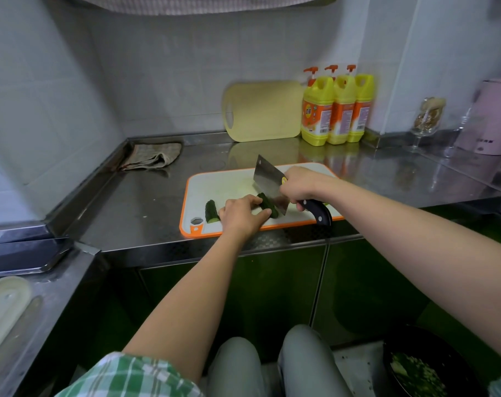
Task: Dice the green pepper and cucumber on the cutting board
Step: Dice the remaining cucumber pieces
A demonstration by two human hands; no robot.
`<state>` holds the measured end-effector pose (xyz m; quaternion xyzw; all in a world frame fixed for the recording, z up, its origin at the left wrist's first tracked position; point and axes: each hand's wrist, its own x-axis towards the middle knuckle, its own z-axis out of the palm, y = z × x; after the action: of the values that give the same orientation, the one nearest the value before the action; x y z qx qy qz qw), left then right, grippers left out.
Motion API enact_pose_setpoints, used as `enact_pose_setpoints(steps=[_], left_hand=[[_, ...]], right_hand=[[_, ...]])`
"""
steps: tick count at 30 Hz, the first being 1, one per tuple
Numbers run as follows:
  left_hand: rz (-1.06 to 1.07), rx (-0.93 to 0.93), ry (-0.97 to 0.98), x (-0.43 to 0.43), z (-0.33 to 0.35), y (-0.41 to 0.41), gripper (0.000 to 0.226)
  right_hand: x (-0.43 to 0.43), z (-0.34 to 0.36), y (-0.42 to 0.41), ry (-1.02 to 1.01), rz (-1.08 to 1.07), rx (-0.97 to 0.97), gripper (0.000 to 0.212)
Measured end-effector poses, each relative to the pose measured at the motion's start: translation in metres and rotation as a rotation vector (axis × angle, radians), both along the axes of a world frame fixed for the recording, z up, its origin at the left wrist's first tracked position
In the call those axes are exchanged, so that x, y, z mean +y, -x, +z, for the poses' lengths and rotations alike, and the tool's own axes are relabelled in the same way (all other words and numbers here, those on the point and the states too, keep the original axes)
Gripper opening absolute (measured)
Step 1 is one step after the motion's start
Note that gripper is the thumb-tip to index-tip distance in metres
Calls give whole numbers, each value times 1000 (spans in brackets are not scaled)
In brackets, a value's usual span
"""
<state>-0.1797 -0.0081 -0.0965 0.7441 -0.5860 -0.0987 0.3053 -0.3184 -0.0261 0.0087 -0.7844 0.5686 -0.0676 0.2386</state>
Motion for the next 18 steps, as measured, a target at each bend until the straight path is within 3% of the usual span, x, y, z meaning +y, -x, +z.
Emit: enact_pose_setpoints(steps=[18], left_hand=[[2,19,0,1,1,0,45]], right_hand=[[14,26,3,-73,96,266,28]])
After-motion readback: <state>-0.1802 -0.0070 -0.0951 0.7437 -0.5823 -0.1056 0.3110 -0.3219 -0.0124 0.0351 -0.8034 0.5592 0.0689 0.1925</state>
